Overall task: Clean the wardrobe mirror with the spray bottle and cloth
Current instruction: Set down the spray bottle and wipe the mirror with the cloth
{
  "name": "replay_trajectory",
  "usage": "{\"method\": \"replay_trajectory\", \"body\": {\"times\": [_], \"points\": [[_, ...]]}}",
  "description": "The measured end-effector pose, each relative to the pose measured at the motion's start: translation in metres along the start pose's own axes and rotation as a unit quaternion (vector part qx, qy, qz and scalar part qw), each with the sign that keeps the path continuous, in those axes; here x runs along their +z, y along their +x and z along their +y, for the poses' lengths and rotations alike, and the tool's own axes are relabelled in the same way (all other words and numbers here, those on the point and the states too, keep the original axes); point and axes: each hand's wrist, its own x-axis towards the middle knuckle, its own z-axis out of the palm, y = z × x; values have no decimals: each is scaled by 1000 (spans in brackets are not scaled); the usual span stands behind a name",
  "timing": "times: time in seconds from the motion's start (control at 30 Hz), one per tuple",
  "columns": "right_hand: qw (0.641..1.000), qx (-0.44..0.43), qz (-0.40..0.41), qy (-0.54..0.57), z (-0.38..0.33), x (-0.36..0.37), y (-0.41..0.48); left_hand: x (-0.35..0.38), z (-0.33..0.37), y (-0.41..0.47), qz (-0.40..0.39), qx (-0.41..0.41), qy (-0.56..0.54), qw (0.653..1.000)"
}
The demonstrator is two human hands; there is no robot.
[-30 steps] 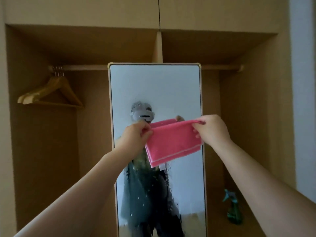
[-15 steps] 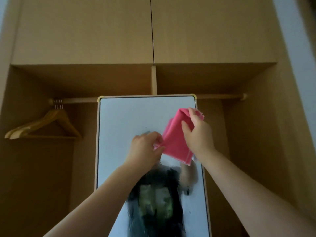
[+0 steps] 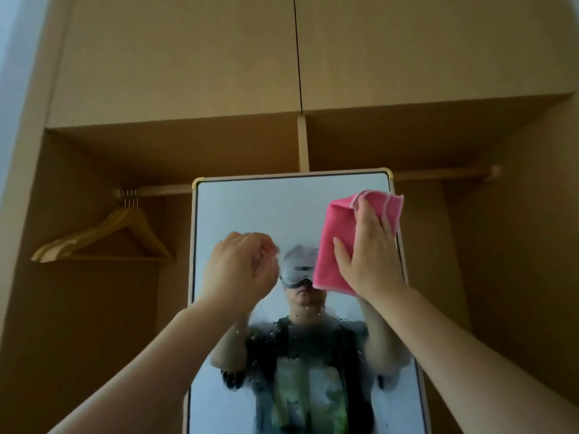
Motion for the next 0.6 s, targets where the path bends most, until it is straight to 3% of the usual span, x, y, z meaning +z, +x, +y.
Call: {"method": "replay_trajectory", "body": {"times": [0.13,0.27,0.5,0.6], "points": [[995,-12,31,-89,-7,7,2,-18,-34,3,21,11,29,999],[985,-10,10,-173,-18,13,4,-22,-61,-2,35,-6,61,998],[984,6,-2,-178,-20,17,7,-14,-79,-8,37,-11,70,997],[982,0,-10,-190,-16,17,8,-6,-82,-10,56,-55,51,996]]}}
